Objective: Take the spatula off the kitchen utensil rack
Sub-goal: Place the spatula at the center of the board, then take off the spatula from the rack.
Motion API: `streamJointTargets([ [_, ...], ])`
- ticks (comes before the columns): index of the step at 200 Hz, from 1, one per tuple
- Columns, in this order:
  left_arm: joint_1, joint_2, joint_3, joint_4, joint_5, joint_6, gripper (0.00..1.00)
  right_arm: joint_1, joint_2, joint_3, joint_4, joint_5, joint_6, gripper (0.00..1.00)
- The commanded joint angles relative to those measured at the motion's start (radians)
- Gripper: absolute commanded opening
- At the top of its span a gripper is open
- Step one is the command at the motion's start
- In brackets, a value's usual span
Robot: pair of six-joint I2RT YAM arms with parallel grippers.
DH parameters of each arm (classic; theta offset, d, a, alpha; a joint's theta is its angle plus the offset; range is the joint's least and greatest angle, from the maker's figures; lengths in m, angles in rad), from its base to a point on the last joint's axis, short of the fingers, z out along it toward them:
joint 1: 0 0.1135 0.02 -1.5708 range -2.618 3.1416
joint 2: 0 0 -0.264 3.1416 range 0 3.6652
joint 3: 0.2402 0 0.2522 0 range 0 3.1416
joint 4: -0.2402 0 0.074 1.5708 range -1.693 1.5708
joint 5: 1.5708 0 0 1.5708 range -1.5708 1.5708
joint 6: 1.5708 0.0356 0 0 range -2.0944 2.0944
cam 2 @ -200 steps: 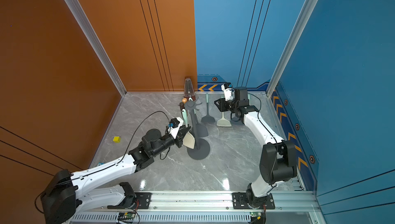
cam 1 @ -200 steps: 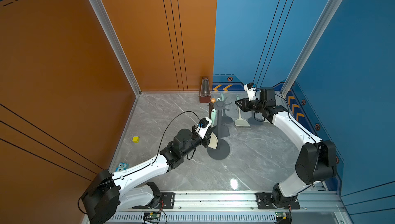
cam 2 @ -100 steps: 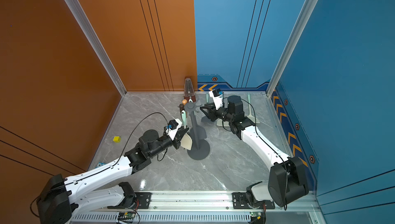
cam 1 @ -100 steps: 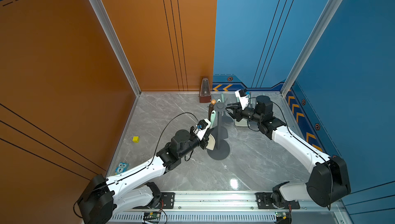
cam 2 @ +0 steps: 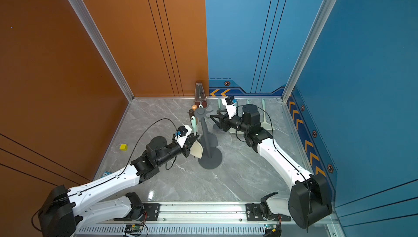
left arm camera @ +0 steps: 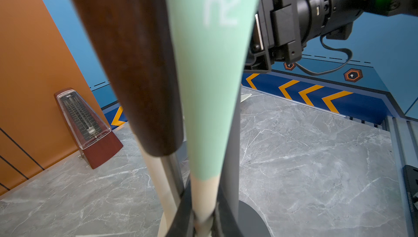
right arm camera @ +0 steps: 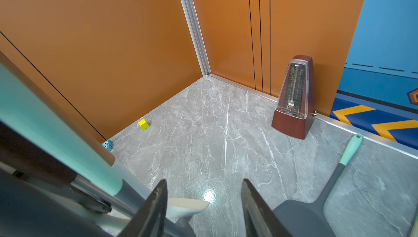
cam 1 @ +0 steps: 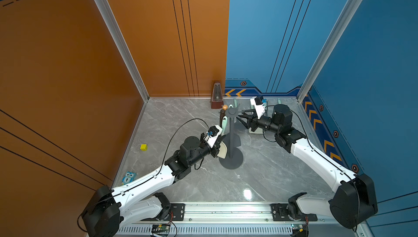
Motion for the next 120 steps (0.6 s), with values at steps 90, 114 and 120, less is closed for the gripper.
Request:
streamJointTargets([
  [90, 0.01, 0.04, 0.107, 0.078, 0.064, -0.006, 0.09, 0.034, -0.05, -0.015, -0.03, -0.085, -0.063, 0.57],
  [114, 0.009, 0.048, 0.11, 0.077, 0.066, -0.01, 0.09, 0.034, -0.041, -0.014, -0.03, -0.088, -0.08, 0.57],
  [120, 0.009, 0.049, 0.109, 0.077, 0.067, -0.012, 0.09, 0.034, -0.036, -0.012, -0.029, -0.089, -0.084, 0.57],
])
